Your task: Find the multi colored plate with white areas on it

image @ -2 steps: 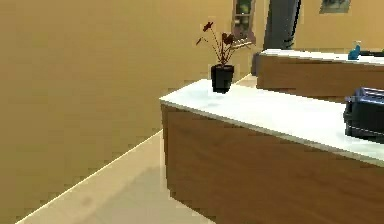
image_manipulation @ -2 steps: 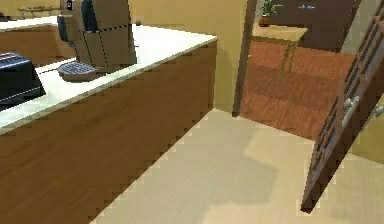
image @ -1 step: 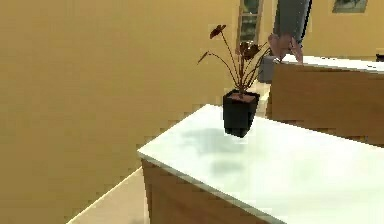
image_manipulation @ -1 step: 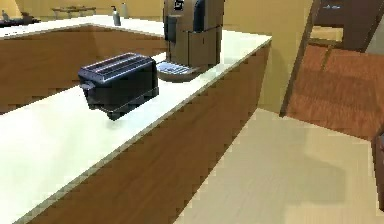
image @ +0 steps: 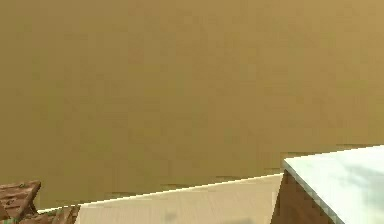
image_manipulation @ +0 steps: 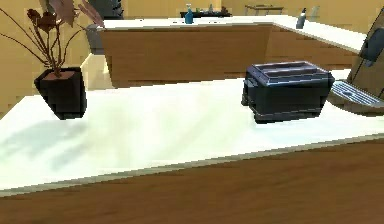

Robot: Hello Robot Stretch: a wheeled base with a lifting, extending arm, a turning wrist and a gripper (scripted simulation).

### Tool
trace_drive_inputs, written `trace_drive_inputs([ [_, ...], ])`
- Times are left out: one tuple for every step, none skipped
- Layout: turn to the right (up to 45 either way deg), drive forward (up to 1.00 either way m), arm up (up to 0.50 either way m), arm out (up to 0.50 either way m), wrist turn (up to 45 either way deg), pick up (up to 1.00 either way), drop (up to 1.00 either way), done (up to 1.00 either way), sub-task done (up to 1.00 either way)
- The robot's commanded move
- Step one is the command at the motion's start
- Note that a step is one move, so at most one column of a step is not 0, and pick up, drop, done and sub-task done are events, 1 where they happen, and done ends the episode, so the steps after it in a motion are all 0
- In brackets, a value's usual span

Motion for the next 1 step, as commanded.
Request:
trace_drive_inputs([
  [-9.0,0.00,0.00,0.00,0.0,0.00,0.00,0.00,0.00],
])
